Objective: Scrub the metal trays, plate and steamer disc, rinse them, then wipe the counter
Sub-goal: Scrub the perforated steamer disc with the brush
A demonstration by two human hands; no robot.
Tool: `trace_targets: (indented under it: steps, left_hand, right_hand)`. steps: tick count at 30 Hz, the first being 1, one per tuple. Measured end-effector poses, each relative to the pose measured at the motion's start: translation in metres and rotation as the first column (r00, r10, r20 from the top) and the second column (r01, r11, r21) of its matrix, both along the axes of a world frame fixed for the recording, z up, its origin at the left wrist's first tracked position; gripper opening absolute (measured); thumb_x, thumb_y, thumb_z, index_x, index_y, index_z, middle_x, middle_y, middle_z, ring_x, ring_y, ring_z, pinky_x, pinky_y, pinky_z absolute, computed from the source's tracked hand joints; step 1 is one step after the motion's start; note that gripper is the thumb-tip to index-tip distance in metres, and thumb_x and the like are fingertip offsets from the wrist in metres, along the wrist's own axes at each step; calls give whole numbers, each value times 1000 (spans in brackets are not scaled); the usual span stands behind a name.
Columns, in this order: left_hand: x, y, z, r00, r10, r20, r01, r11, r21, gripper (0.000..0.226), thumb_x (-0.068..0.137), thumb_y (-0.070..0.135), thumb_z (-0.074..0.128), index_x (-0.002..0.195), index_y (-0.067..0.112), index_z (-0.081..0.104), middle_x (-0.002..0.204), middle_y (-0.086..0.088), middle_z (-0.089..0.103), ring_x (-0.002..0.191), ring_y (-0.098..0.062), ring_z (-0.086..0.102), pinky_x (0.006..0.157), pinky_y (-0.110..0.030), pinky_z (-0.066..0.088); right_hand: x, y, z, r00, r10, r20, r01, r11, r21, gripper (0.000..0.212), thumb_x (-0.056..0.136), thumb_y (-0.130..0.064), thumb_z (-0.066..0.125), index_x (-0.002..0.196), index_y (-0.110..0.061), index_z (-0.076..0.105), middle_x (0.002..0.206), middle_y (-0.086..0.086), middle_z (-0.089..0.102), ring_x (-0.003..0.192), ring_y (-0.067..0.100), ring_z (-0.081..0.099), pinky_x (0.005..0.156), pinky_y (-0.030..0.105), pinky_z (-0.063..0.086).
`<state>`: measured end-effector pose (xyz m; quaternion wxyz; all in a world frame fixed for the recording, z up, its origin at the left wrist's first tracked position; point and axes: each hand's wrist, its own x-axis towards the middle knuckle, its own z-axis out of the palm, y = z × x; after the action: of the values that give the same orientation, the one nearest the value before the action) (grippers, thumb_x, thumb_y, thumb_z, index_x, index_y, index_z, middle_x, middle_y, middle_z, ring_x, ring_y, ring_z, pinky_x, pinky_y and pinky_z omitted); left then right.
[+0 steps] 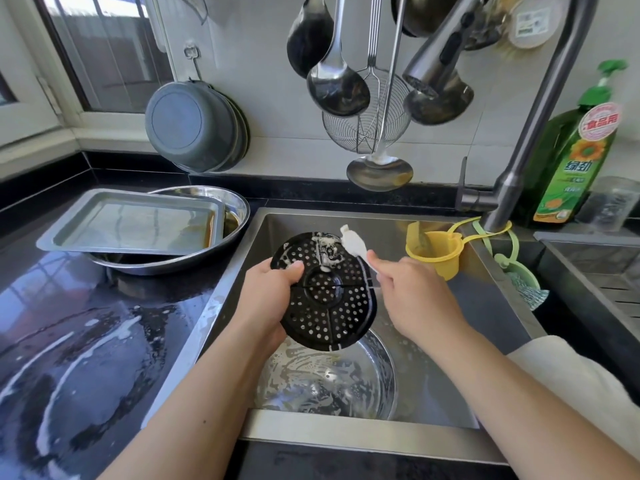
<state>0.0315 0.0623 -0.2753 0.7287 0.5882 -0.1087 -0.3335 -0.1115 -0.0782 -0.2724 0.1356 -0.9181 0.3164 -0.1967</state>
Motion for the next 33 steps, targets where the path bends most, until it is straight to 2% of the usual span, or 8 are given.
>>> trace_targets:
  steps: [4,10,14,17,20,25,29,33]
  left_hand:
    - [-6,-2,1,999,-41,26,41,999,7,20,103,4,54,113,2,71,105,-19,78,101,-38,75,96,-58,57]
    - [2,1,2,999,48,19,-48,999,-16,21,104,5,52,114,4,71,105,-16,78,97,-35,76,88,-51,61]
    - [-7,-3,2,999,-26,40,26,1000,-3,19,104,5,54,110,3,72,103,-17,78,99,-36,76,92,-53,59]
    - [-3,-1,2,999,23,30,-23,1000,-19,21,105,5,52,113,4,71,103,-16,79,98,-34,76,85,-49,61]
    - [4,3,2,997,70,19,-70,998,-9,21,105,6,53,114,6,71,103,-14,79,95,-32,77,77,-44,62]
    - [-1,1,3,999,44,14,-44,999,-18,20,104,5,53,113,3,71,104,-17,78,97,-35,76,86,-50,62]
    - [-1,2,4,999,35,8,-35,999,-32,20,105,5,52,114,3,71,105,-16,78,98,-35,77,85,-50,62]
    - [1,2,3,998,56,-24,-57,997,-46,21,103,3,53,115,2,71,105,-19,78,97,-35,76,83,-47,61]
  right_hand:
    - [7,15,0,989,107,99,-110,994,25,43,107,-28,46,144,-49,48,75,-5,42,71,16,47,58,35,39]
    - [1,7,-2,999,-3,42,0,998,58,44,108,-25,42,147,-44,49,79,-5,45,78,21,49,68,42,46]
    - [8,17,1,988,79,129,-86,995,50,43,107,-25,46,144,-46,50,76,-6,44,75,18,48,61,35,40]
    - [7,9,-1,995,-4,105,-5,997,82,43,107,-23,45,144,-43,51,77,-6,47,72,17,48,62,37,41]
    - [-1,4,-6,998,-46,51,37,985,167,41,107,-24,43,143,-42,54,70,-8,47,59,11,41,53,31,37]
    - [4,12,-1,995,63,73,-78,973,219,39,106,-27,48,140,-46,56,65,-10,45,56,12,41,52,31,34]
    - [2,4,-2,997,0,83,-15,982,186,40,106,-28,47,140,-48,55,67,-9,49,56,12,43,52,33,36]
    - [4,14,-1,989,127,79,-142,963,229,40,106,-27,51,139,-48,55,71,-7,50,59,12,41,54,31,34]
